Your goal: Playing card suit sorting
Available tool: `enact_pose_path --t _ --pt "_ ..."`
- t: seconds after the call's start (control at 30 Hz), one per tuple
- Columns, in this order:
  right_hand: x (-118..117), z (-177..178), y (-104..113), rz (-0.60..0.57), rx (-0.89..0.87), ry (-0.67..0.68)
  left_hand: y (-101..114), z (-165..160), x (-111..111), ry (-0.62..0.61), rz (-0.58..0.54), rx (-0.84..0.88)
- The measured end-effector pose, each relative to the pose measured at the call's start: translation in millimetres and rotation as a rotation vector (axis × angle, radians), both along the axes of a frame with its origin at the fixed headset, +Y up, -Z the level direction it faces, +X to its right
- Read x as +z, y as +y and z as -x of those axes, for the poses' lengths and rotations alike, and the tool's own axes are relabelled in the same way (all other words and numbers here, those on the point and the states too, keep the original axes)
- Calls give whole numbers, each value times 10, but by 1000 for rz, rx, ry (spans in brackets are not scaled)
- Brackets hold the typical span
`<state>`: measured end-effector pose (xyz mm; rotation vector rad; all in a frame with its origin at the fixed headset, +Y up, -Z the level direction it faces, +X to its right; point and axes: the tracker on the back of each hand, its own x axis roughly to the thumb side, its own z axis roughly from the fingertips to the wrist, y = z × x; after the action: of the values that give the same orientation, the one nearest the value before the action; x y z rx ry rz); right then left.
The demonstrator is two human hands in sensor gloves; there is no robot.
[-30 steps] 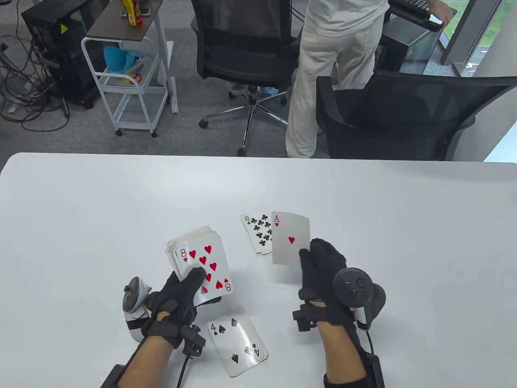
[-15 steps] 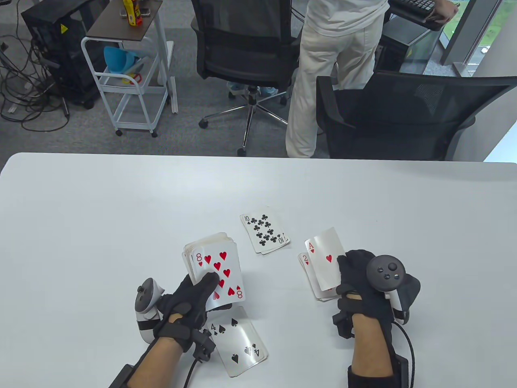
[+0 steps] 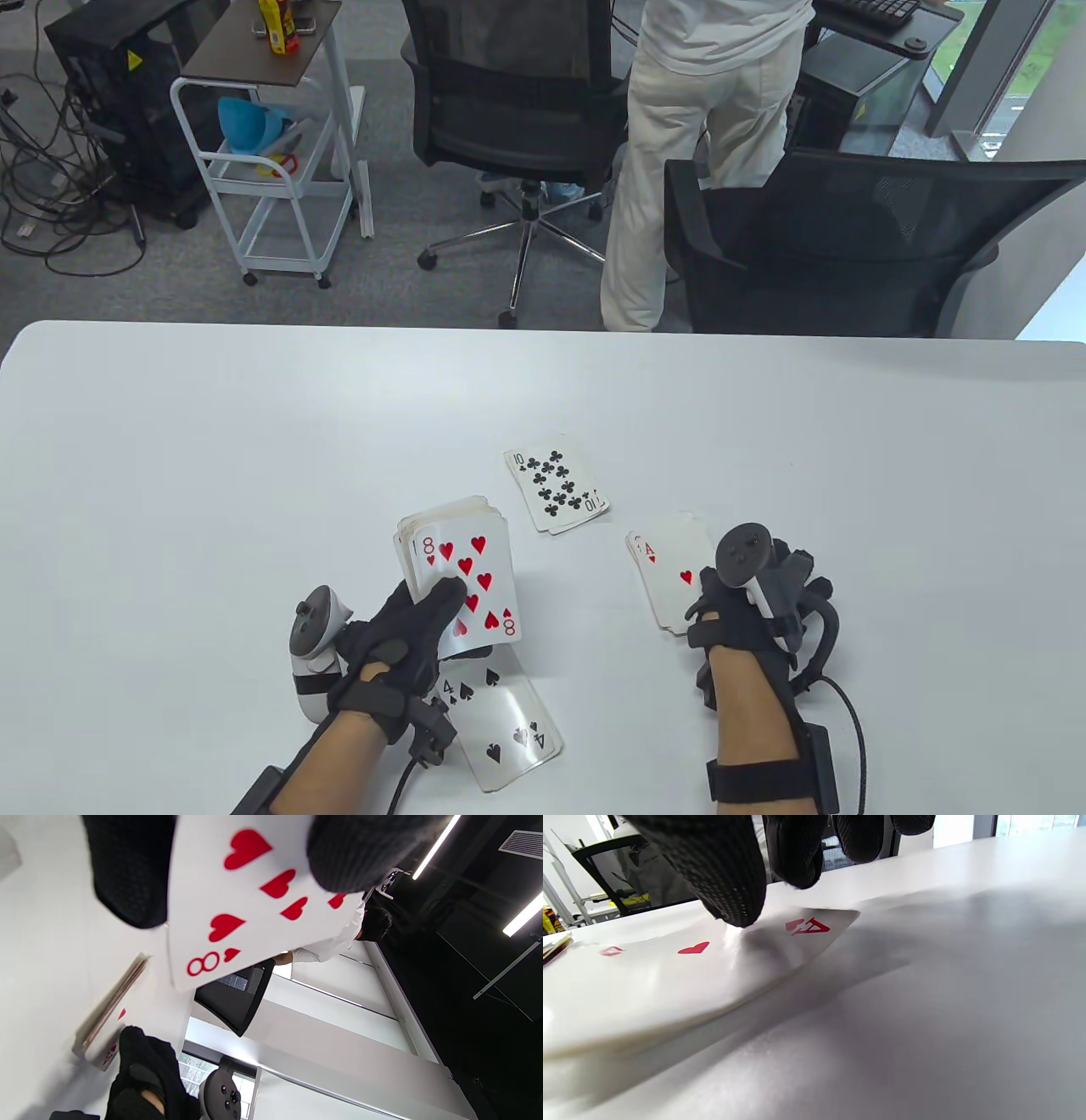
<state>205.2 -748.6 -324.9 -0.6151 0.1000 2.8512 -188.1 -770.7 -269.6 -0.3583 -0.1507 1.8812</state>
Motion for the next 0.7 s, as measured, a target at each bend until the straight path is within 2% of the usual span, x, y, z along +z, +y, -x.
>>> enact_pose_path --t 0.13,0.2,0.3,0.5,0.53,0.6,0.7 --pt "93 154 192 -178 -97 113 -25 -18 -7 -12 9 2" --pt "162 332 298 -288 -213 237 -29 -37 -13 -24 10 -2" --pt "271 649 410 -390 -320 401 -37 -72 -11 -35 11 -7" --pt "459 1141 548 -537 -408 659 -16 -91 -9 -48 -4 -11" --pt "472 1211 559 -576 -476 761 -9 -80 -5 -41 -9 -7" --pt "515 1307 532 -578 -553 786 1 -58 2 -24 -15 5" --pt "555 1403 487 -524 -502 802 6 -50 4 -3 -22 9"
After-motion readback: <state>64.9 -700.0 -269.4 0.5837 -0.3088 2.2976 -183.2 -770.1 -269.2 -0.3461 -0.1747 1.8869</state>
